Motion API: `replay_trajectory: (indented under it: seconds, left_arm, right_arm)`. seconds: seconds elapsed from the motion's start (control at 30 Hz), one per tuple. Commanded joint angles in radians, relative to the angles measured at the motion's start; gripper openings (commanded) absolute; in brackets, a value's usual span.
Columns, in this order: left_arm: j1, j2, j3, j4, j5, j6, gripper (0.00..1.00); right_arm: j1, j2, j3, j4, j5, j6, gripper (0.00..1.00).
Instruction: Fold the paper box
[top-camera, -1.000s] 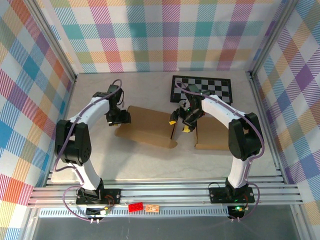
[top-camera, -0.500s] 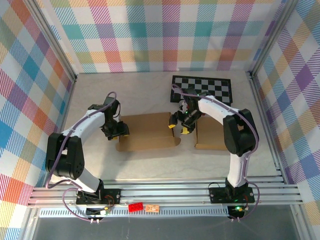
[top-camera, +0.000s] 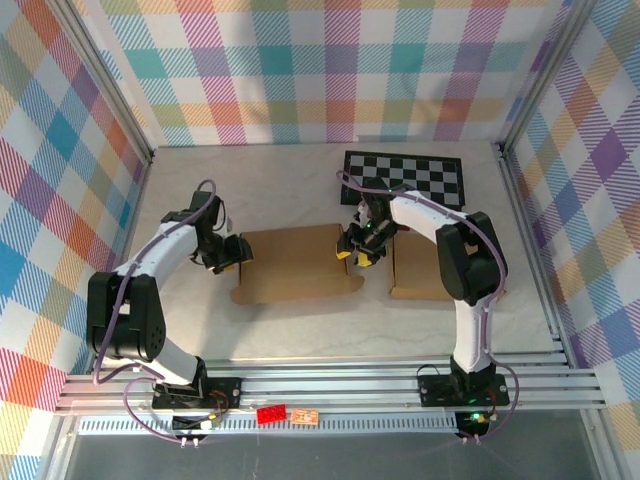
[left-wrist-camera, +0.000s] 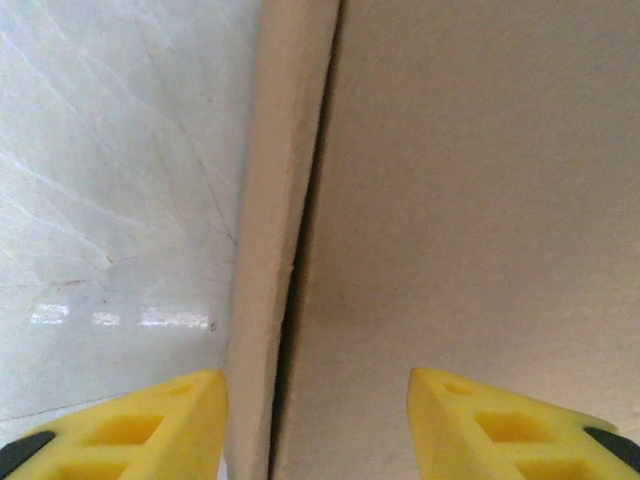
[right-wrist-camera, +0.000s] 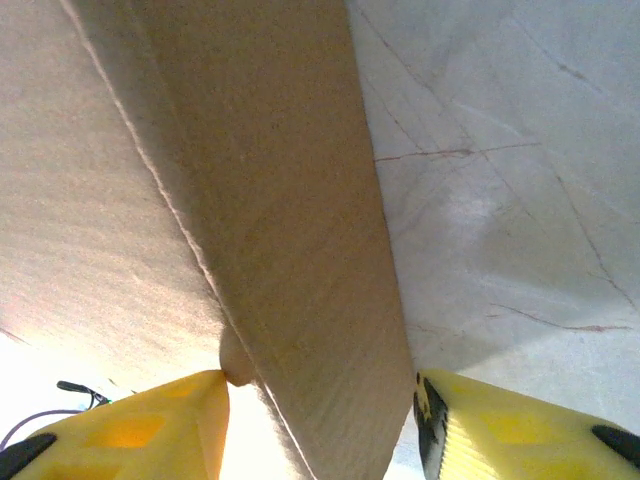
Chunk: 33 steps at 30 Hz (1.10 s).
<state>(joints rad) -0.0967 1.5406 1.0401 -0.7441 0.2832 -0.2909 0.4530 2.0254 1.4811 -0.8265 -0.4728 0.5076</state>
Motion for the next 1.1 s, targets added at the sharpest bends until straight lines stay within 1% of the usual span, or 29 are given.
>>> replay_trajectory:
  seconds: [0.0,0.13,0.23,0.33,0.43,0.53,0.6,0.7,0.8,1.0,1.07]
  left_arm:
    - [0.003,0.013,-0.030,0.021,0.031,0.015,0.49]
    - [0.003,0.006,-0.050,0.035,0.038,0.011,0.46]
    - [0.004,-0.010,-0.070,0.059,0.048,0.007,0.40]
    - [0.006,-0.022,-0.081,0.072,0.041,0.007,0.39]
    - [0.009,-0.019,-0.094,0.087,0.049,0.010,0.33]
    - [0.011,-0.008,-0.104,0.094,0.051,0.009,0.31]
    - [0.014,-0.009,-0.107,0.095,0.046,0.006,0.30]
    - [0.017,-0.022,-0.112,0.088,0.025,0.008,0.30]
    - [0.028,-0.029,-0.118,0.085,0.026,0.017,0.31]
    - [0.055,-0.021,-0.127,0.110,0.078,0.028,0.31]
    - [0.057,-0.013,-0.127,0.117,0.083,0.029,0.28]
  right_arm:
    - [0.006,0.024,0.000,-0.006,0.018,-0.019,0.49]
    - [0.007,0.002,0.000,0.006,0.017,-0.018,0.45]
    - [0.006,-0.030,0.000,0.026,0.012,-0.025,0.45]
    - [0.001,-0.052,-0.003,0.053,-0.011,-0.027,0.49]
    - [-0.009,-0.058,-0.014,0.097,-0.047,-0.031,0.57]
    - [-0.019,-0.070,-0.041,0.166,-0.071,-0.031,0.62]
    - [-0.023,-0.073,-0.053,0.186,-0.043,-0.040,0.64]
    - [-0.038,-0.064,-0.051,0.191,-0.029,-0.063,0.66]
    - [-0.043,-0.060,-0.054,0.205,-0.026,-0.084,0.67]
    - [-0.048,-0.042,-0.059,0.220,-0.041,-0.094,0.69]
    - [-0.048,-0.032,-0.059,0.228,-0.053,-0.096,0.71]
